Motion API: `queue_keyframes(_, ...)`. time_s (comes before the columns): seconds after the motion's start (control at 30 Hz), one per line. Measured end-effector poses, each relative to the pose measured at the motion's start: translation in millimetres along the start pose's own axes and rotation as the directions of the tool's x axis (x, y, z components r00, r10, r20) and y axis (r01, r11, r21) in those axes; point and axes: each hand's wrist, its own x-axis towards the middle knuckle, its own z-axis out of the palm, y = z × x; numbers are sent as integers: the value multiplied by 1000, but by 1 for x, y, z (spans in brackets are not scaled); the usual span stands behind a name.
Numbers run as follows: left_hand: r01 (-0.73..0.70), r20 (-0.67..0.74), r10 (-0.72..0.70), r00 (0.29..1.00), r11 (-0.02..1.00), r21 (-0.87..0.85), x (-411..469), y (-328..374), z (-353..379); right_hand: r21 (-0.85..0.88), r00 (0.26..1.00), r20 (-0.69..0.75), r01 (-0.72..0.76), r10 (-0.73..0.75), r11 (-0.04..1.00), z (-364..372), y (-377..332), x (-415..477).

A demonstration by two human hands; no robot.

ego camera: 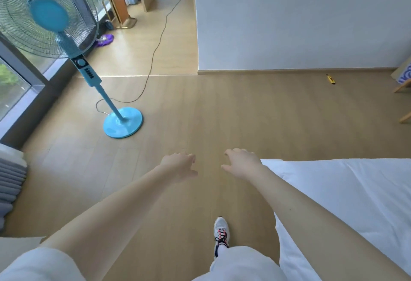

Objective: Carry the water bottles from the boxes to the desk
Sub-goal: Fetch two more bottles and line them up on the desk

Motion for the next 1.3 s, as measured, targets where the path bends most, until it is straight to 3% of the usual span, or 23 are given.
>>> queue_keyframes(0.4,-21,-7,21,1000,999,47,155,29,-117,49,999,-22,-36,37,998,-95,89,131)
queue_keyframes(0.7,-220,6,221,975,963,155,277,71,-182,103,977,-32,-204,209,973,-140,159,194)
queue_keyframes(0.93,-417,63,414,908,879,231,402,90,-254,161,922,10,-384,387,909,-198,205,273)
queue_keyframes(1.3,-570,126,557,821,790,226,537,124,-341,255,824,55,-558,564,790,-273,267,352)
